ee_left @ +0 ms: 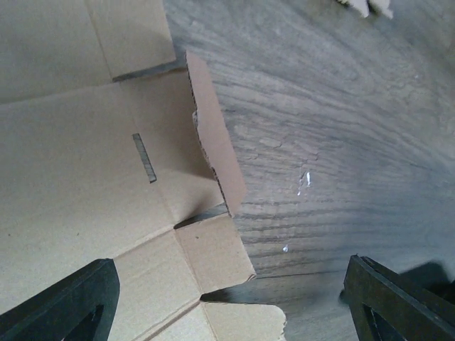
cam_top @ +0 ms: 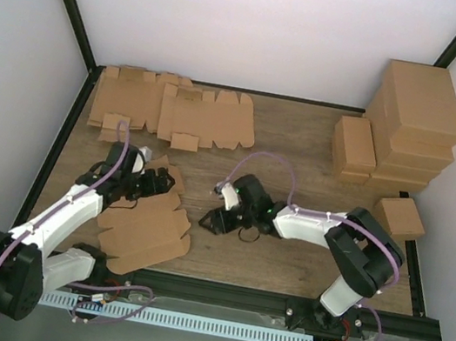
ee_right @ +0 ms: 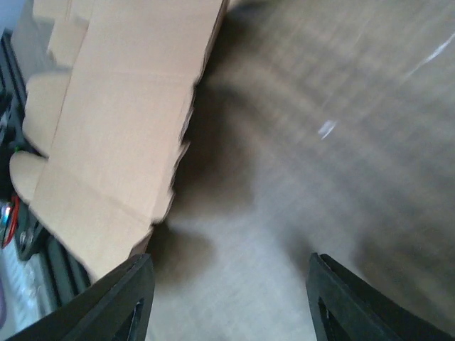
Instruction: Fold the paper box
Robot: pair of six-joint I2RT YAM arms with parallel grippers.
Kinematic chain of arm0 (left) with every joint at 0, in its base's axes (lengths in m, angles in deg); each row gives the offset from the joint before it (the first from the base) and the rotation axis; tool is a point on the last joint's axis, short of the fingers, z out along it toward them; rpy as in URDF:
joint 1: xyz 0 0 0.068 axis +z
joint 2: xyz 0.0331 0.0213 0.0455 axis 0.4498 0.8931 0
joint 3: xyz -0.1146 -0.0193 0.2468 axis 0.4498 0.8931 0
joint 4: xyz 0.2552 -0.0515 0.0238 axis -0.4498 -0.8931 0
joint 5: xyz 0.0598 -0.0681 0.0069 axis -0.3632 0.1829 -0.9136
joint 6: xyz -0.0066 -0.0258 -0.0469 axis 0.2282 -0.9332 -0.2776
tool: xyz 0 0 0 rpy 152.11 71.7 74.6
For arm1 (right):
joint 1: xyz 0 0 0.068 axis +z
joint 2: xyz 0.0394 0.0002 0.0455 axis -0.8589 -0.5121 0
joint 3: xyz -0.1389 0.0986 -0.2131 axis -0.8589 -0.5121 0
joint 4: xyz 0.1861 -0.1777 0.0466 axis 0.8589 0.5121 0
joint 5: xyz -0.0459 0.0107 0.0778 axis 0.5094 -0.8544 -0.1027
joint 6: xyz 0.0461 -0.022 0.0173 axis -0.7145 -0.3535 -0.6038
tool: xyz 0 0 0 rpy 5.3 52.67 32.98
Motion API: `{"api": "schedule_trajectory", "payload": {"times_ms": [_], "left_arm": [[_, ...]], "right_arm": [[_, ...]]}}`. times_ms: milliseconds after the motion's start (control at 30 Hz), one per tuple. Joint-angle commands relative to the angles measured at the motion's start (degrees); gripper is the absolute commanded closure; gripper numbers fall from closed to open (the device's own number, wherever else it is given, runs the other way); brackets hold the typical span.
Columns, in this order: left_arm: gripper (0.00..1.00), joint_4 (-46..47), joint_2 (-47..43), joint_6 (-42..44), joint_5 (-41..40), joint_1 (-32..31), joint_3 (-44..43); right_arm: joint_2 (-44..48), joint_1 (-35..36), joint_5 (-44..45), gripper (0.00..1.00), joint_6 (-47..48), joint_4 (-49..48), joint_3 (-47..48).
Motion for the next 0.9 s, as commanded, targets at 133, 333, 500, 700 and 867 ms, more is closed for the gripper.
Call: {"api": "schedule_trajectory", "payload": {"times_ms": [133, 333, 500, 700, 867], "left_arm": [[0.09, -1.1, -6.2, 1.3, -2.5, -0.3, -1.9], [0.09, -2.7, -7.8, 1.7, -2.8, -0.3, -2.0], [0.09, -3.4, -8.5, 1.0, -3.0, -0.3, -3.1], [0.09, -4.3, -8.7, 1.4, -3.6, -0.3, -5.7], [0.09, -4.9, -8.0, 2.3, -4.3, -0.3, -7.6]], "right_arm": [[0.5, 7.8, 1.6, 0.37, -13.1, -5.0, -2.4], [-3.8, 8.9, 0.5, 0.43, -14.9, -7.0, 0.1], [-7.5, 9.3, -0.6, 0.54, -16.1, -7.6, 2.7], [-9.6, 9.7, -2.0, 0.63, -16.1, -8.6, 5.1], [-12.0, 10.3, -3.7, 0.82, -14.7, -7.7, 8.0]]}}
